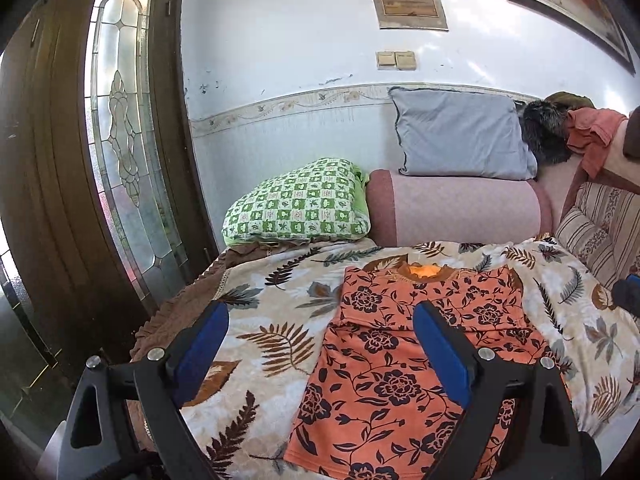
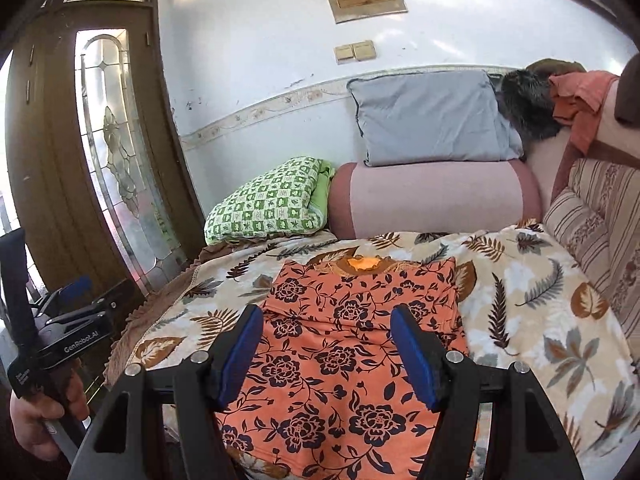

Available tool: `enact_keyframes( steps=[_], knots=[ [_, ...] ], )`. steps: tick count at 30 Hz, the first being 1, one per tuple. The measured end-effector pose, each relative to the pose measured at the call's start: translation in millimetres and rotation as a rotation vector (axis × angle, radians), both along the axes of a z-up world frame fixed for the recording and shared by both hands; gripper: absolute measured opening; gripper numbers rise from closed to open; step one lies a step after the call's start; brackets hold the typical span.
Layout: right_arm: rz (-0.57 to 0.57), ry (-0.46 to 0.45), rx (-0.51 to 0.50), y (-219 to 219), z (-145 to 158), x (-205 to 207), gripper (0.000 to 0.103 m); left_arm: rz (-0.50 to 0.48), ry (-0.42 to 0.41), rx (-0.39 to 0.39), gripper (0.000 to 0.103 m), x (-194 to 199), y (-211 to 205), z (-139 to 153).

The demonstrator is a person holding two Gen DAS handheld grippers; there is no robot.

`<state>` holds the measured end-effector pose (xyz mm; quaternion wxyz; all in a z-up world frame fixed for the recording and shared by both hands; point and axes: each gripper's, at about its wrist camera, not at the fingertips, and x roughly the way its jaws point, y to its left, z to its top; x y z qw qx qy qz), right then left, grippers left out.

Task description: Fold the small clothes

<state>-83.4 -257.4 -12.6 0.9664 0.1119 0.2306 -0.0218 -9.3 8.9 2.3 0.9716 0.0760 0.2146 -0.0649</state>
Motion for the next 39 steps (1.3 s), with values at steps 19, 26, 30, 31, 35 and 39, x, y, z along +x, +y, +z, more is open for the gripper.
enact_keyframes(
  steps=[19,26,30,31,35,39],
  knots=[
    [0.032,0.010,-0.031,11.4,0.8,8.0,0.070,0.038,0.021,0.027,0.093,14.3,3.5,-1.0],
    [0.031,0.023,-0.002,6.6,-4.4,12.1,0.070,0.047,0.030,0.028,0.093,18.3,6.8,-5.6],
    [0.037,0.028,-0.015,9.3,-5.0,15.6,0.070,0.058,0.033,0.025,0.093,20.8,9.2,-6.7],
    [0.040,0.029,-0.017,9.8,-5.2,16.2,0.070,0.060,0.034,0.025,0.093,22.0,9.3,-6.7],
    [0.041,0.033,-0.021,9.3,-7.3,18.3,0.070,0.066,0.041,0.028,0.093,26.5,9.0,-9.4],
    [0.030,0.043,-0.017,3.6,-10.9,20.9,0.070,0.041,0.082,0.025,0.094,35.9,10.3,-18.6]
  ],
)
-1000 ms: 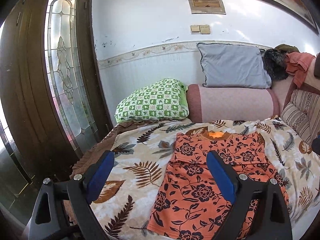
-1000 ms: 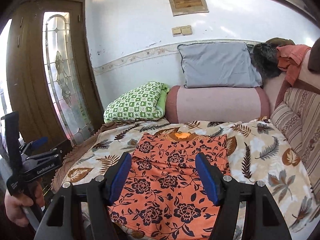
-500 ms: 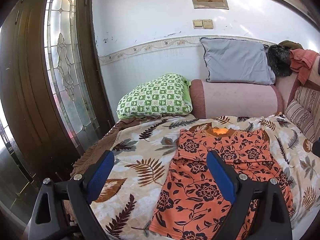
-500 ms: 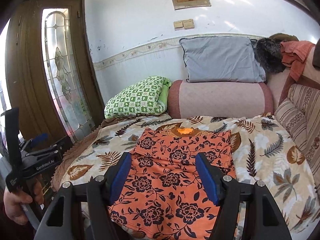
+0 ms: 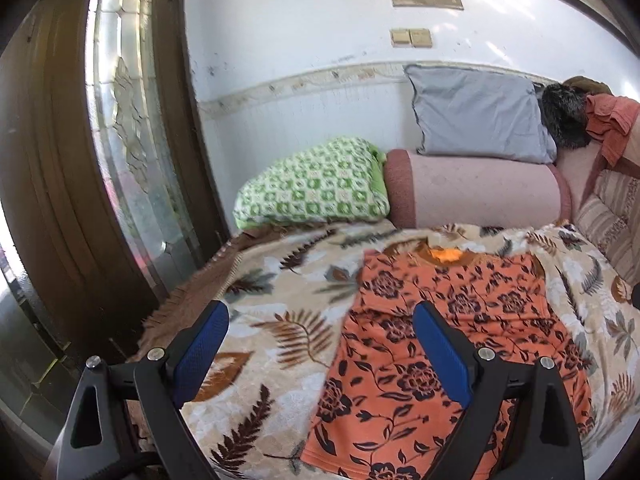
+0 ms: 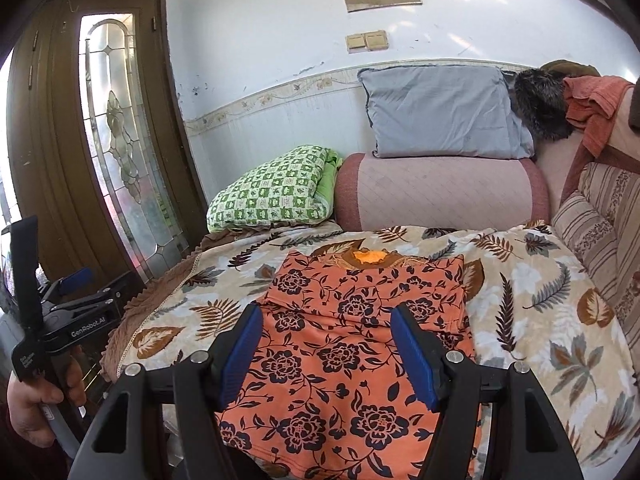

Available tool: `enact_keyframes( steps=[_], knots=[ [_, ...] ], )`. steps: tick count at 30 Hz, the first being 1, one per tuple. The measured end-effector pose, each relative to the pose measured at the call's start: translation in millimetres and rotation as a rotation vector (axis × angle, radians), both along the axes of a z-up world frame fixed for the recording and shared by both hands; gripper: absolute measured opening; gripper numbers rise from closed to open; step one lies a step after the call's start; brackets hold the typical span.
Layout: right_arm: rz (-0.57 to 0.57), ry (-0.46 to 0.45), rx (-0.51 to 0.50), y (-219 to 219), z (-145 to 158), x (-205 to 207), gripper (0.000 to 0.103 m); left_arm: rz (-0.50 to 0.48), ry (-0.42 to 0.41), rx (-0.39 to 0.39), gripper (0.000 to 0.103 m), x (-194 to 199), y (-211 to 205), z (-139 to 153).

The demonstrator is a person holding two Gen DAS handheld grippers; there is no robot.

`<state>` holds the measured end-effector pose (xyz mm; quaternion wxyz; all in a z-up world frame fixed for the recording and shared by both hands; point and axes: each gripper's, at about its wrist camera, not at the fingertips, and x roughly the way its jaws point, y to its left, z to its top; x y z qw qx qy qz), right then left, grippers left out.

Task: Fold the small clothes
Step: 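Grasp the blouse hem with both grippers and lift it toward the collar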

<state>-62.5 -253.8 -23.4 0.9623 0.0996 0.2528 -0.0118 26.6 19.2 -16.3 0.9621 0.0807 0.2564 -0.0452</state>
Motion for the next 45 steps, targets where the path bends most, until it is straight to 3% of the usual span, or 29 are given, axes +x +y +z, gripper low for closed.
enact_keyframes(
  steps=[2,6,10,14,18,20,21,22,27,30,32,33,34,35,36,40,43,45],
  knots=[
    [-0.010,0.018,-0.008,-6.9,-4.5,1.4,0.070,-0.007,0.060,-0.025,0.094,9.4,8.2,-14.2],
    [-0.066,0.081,-0.011,-41.6,-24.6,-2.5,0.070,0.001,0.251,-0.057,0.093,30.2,40.3,-77.5],
    [-0.190,0.196,0.071,-104.9,-70.3,-16.2,0.070,0.051,0.415,-0.071,0.093,34.7,73.6,-144.2],
    [-0.300,0.313,0.255,-168.2,-137.6,-36.0,0.070,0.066,0.522,-0.145,0.093,29.7,97.4,-186.2],
    [-0.276,0.365,0.491,-193.7,-189.2,-45.1,0.070,0.039,0.543,-0.257,0.092,31.0,105.6,-200.7],
    [-0.240,0.370,0.555,-192.0,-203.2,-43.1,0.070,0.003,0.536,-0.295,0.072,36.1,103.3,-204.2],
    [-0.230,0.378,0.564,-188.5,-207.4,-41.1,0.070,-0.011,0.545,-0.303,0.055,40.1,101.7,-206.0],
    [-0.220,0.393,0.571,-185.1,-212.5,-37.3,0.070,-0.024,0.560,-0.317,0.047,44.8,100.5,-209.4],
    [-0.223,0.450,0.577,-165.8,-235.7,-24.4,0.070,-0.039,0.552,-0.345,0.049,53.3,97.3,-214.1],
    [-0.220,0.467,0.554,-157.7,-242.7,-21.4,0.067,-0.070,0.590,-0.352,0.079,59.9,93.6,-221.9],
    [-0.222,0.482,0.498,-151.1,-240.6,-19.3,0.058,-0.075,0.613,-0.340,0.078,64.1,91.2,-229.7],
    [-0.223,0.493,0.473,-148.8,-239.3,-17.8,0.046,-0.083,0.610,-0.342,0.077,64.0,90.4,-231.2],
    [-0.214,0.504,0.453,-144.7,-237.6,-16.2,0.033,-0.098,0.602,-0.350,0.062,63.4,89.5,-231.2],
    [-0.207,0.508,0.443,-142.2,-236.0,-15.5,0.031,-0.119,0.595,-0.352,0.050,62.7,87.6,-230.5],
    [-0.205,0.509,0.419,-138.3,-232.9,-15.2,0.031,-0.140,0.601,-0.349,0.030,62.6,85.1,-231.0],
    [-0.213,0.554,0.356,-129.6,-233.9,-9.5,0.032,-0.180,0.613,-0.310,0.027,64.6,74.7,-232.8],
    [-0.231,0.588,0.357,-128.5,-237.7,-7.7,0.034,-0.186,0.639,-0.331,0.034,68.6,73.8,-234.5],
    [-0.217,0.602,0.331,-126.6,-237.6,-3.9,0.036,-0.186,0.646,-0.340,0.034,70.5,73.9,-233.5]
  ],
)
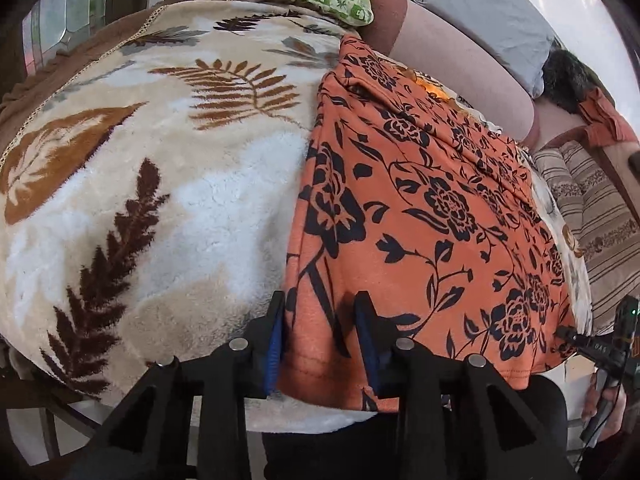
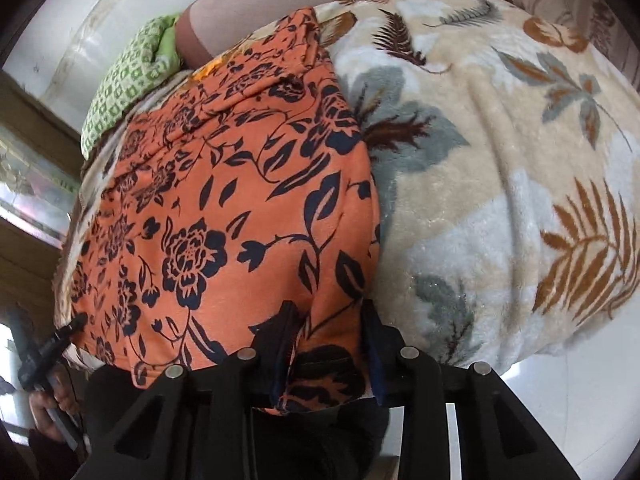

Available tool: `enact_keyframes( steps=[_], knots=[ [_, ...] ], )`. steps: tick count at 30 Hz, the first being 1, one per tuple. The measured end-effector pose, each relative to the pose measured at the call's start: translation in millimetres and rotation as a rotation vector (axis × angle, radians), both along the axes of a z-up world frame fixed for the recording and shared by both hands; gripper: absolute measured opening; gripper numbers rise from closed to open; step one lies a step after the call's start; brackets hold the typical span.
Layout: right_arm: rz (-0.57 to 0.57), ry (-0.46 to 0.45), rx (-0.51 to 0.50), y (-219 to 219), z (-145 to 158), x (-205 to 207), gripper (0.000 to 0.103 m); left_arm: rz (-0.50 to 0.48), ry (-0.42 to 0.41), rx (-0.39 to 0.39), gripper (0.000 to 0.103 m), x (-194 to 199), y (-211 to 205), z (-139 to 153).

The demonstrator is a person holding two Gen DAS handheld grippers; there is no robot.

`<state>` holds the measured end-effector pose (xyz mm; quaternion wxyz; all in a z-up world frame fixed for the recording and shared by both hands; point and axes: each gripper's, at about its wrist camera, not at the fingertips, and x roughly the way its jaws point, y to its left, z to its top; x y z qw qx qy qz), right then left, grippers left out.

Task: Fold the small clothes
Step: 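Grasp the blouse hem with both grippers and lift it toward the collar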

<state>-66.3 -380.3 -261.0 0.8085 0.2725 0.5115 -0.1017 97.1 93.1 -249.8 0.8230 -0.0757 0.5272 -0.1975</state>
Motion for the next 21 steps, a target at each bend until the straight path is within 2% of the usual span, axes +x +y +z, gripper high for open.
enact_keyframes(
  steps=[1,2,3,4,7,10,12,16,21],
  knots=[
    [0.020,0.002,-0.006,1.5,1.2,1.3,0.033,-0.004,0.002,0.007,0.020,1.1,-0.5,0.6],
    [0.025,0.001,0.004,3.0,2.0,2.6,0.031,-0.010,0.009,0.008,0.011,3.5,-1.0,0.6],
    [0.024,-0.002,0.033,2.0,3.4,2.9,0.016,-0.021,0.027,-0.019,0.009,5.7,-0.3,0.7],
    [0.024,-0.006,0.066,0.2,5.4,2.8,0.009,-0.020,0.040,-0.048,0.008,8.7,1.4,2.4],
    [0.030,-0.085,0.217,-7.4,22.4,6.3,0.009,-0.045,0.052,-0.127,0.007,14.6,3.9,14.8],
    [0.035,-0.182,0.323,-16.4,47.1,10.4,0.009,-0.078,0.015,-0.202,0.007,22.3,5.9,44.5],
    [0.034,-0.251,0.394,-26.2,64.5,15.7,0.009,-0.090,-0.018,-0.225,0.007,30.9,6.1,66.4],
    [0.002,-0.377,0.486,-49.6,92.2,35.7,0.009,-0.094,-0.056,-0.285,0.007,63.3,5.8,107.7],
    [-0.066,-0.450,0.527,-84.6,107.5,84.9,0.009,-0.074,-0.075,-0.309,0.007,134.4,-11.0,137.2]
  ],
)
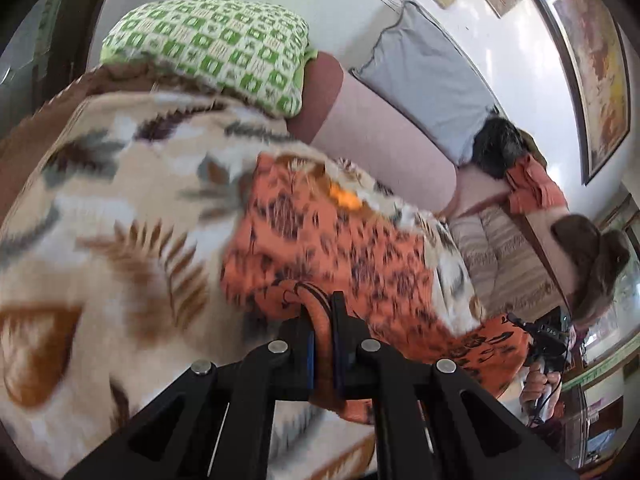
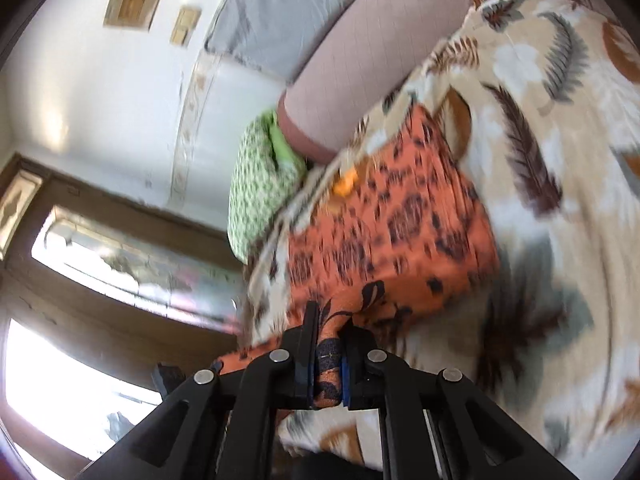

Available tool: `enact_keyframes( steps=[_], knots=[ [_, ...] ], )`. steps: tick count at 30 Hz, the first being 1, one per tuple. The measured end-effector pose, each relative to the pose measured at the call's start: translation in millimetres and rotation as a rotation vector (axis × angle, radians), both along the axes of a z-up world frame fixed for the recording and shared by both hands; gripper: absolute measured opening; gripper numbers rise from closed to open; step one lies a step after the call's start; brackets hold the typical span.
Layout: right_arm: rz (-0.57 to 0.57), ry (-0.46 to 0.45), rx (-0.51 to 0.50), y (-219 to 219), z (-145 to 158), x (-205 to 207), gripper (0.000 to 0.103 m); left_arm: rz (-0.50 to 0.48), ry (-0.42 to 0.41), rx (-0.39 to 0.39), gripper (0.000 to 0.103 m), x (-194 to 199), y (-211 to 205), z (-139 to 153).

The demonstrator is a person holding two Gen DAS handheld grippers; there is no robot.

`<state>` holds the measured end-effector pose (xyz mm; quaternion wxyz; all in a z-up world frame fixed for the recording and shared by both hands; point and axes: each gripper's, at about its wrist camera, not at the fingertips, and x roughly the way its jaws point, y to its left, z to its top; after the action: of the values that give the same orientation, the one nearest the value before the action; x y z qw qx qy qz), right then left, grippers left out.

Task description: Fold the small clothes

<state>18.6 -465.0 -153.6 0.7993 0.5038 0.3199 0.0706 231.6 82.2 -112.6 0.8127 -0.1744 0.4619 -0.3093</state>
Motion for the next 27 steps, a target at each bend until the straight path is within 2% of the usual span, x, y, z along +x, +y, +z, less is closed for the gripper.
enact_keyframes(
  steps=[3,7,11,15,18,19,20,21,22,23,24,25,26,27],
  knots=[
    [-0.045,-0.003,0.024,-26.0,-0.6,40.5,0.009,0.028,0.028,0.004,0.007,57.0,-16.9,-1.6],
    [-0.119,0.021,0.043,-63.7,-17.5,106.6,0.009,0.070,0.071,0.014,0.007,137.1,-50.8,-23.4],
    [-0.210,0.071,0.101,-106.0,-60.6,171.1,0.009,0.117,0.104,0.076,0.007,204.9,-89.2,-64.8],
    [-0.296,0.107,0.139,-129.3,-107.9,213.0,0.013,0.160,0.170,0.101,0.010,243.2,-108.5,-112.8],
    [-0.313,0.158,0.184,-141.2,-136.8,228.8,0.014,0.195,0.219,0.023,0.024,248.7,-97.0,-128.3],
    [-0.312,0.159,0.214,-145.8,-143.9,228.3,0.014,0.203,0.223,-0.023,0.024,247.6,-89.4,-129.4],
    [-0.310,0.147,0.241,-147.9,-147.8,226.5,0.014,0.207,0.214,-0.048,0.024,245.4,-83.2,-127.4],
    [-0.308,0.129,0.268,-149.7,-149.4,221.9,0.014,0.215,0.190,-0.062,0.031,242.4,-76.5,-122.2],
    [-0.306,0.108,0.271,-150.4,-147.2,217.1,0.018,0.243,0.137,-0.058,0.051,236.9,-68.2,-111.4],
    [-0.307,0.070,0.250,-150.8,-139.7,210.3,0.021,0.285,0.071,-0.058,0.061,230.9,-57.4,-99.4],
    [-0.324,0.029,0.208,-152.2,-128.6,201.3,0.030,0.324,0.018,-0.069,0.070,226.0,-48.5,-89.8],
    [-0.352,-0.011,0.176,-155.2,-117.5,190.8,0.057,0.361,-0.033,-0.091,0.070,219.2,-37.6,-78.7],
    [-0.383,-0.039,0.167,-156.5,-108.2,179.8,0.076,0.372,-0.050,-0.094,0.070,214.3,-31.8,-69.9],
    [-0.436,-0.064,0.154,-158.1,-98.0,168.2,0.088,0.350,-0.046,-0.052,0.070,208.9,-32.9,-61.0]
  ],
)
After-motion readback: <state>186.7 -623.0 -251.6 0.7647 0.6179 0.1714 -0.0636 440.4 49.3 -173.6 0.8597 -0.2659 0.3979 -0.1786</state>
